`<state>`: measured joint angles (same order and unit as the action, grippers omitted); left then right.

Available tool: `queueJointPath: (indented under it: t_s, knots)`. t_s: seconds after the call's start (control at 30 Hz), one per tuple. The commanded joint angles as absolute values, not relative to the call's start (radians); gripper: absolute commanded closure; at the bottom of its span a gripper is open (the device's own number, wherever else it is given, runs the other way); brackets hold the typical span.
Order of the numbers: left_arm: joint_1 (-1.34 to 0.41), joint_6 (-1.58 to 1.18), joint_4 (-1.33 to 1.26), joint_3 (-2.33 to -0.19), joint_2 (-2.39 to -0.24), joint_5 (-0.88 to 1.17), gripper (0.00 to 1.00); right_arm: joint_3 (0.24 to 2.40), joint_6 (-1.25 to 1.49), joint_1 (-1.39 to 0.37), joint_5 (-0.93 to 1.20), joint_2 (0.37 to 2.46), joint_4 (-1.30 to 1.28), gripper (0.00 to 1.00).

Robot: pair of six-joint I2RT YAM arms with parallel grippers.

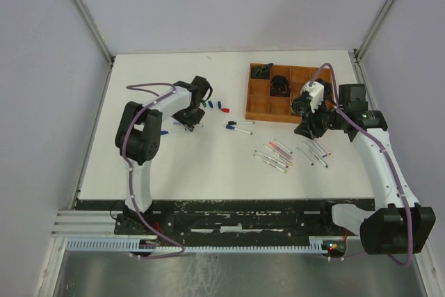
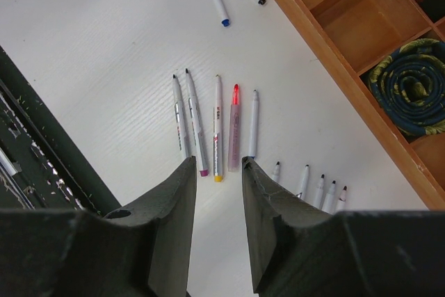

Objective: Open the pen caps
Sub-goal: Pick up the pen from the center of the board.

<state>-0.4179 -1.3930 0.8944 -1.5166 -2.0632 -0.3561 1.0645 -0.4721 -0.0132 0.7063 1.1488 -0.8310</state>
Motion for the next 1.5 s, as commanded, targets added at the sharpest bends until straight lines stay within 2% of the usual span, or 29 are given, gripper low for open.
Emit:
queueJointPath:
  t_s: [0.0,0.27,0.43,0.7,0.8,0.93,1.47]
  knots:
    - [-0.407,-1.443,0.908,-1.542,-2.078,-0.346,0.48,1.059,-0.473,-0.018,0.709,1.138,-0.807,0.60]
    - [-0.398,-1.424,0.911,-1.533,-2.107,-0.317,0.63,1.061,-0.475,-0.018,0.713,1.138,-0.809,0.60]
    - [-0.399,-1.415,0.909,-1.529,-2.125,-0.313,0.67,1.060,-0.476,-0.018,0.713,1.137,-0.810,0.60]
    - [-0.398,-1.386,0.902,-1.522,-2.126,-0.295,0.85,1.062,-0.477,-0.018,0.715,1.141,-0.813,0.59]
    - [-0.398,-1.367,0.894,-1.503,-2.104,-0.294,0.94,1.062,-0.479,-0.018,0.715,1.142,-0.813,0.59]
    - [-0.399,-1.340,0.858,-1.460,-2.062,-0.281,0.97,1.061,-0.479,-0.018,0.716,1.144,-0.813,0.59]
    - [-0.411,-1.194,0.741,-1.319,-1.866,-0.287,0.97,1.061,-0.484,-0.020,0.767,1.152,-0.825,0.59]
